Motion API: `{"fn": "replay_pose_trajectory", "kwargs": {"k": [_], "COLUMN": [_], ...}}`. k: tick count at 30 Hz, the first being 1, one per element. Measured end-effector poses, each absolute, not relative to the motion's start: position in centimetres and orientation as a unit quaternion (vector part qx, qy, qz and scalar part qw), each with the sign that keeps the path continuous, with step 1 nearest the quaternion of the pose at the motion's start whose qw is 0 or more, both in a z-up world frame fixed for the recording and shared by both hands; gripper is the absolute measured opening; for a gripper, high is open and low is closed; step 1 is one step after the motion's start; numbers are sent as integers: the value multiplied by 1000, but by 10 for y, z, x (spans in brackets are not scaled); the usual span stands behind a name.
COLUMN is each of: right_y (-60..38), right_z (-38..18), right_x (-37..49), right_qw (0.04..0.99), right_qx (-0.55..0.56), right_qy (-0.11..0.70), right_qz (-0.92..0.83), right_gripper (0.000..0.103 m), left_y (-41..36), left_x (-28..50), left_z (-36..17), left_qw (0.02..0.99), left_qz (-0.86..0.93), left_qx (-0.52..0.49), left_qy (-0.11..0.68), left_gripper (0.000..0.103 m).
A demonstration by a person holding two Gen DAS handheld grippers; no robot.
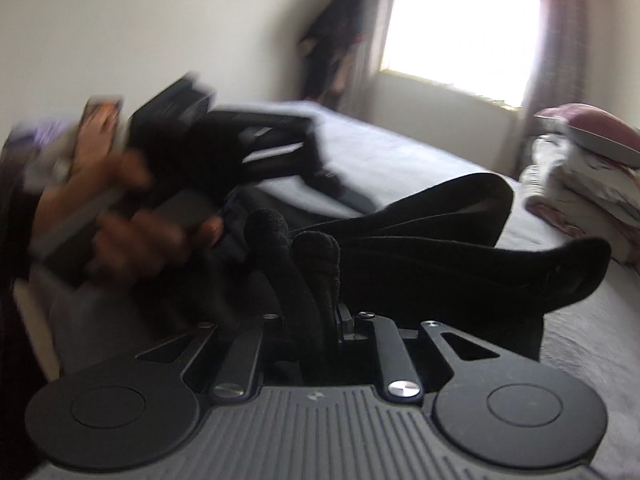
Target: Fold clothes
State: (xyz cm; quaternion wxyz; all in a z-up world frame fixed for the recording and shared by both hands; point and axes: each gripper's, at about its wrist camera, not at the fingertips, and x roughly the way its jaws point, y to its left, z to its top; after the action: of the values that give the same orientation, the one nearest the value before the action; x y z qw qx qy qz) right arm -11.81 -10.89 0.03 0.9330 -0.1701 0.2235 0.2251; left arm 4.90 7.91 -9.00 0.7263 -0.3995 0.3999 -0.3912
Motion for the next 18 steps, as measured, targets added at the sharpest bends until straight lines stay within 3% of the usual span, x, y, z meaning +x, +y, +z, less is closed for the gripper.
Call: {"fn": "replay_pose_trajectory", "kwargs": {"k": [18], "right_y": [-94], "right_z": [-1], "right_x": [-131], "right_qw": [846], "right_qx": [-398], "right_qy": [222], "right_qz": [275], "right_gripper": [17], "left_y": [82], "left_x": [52], "left_z": [-92], "left_qw": [727], "left_qz": [-396], "left_qx": [-402], "left_qy": [390], "left_gripper": [88]}}
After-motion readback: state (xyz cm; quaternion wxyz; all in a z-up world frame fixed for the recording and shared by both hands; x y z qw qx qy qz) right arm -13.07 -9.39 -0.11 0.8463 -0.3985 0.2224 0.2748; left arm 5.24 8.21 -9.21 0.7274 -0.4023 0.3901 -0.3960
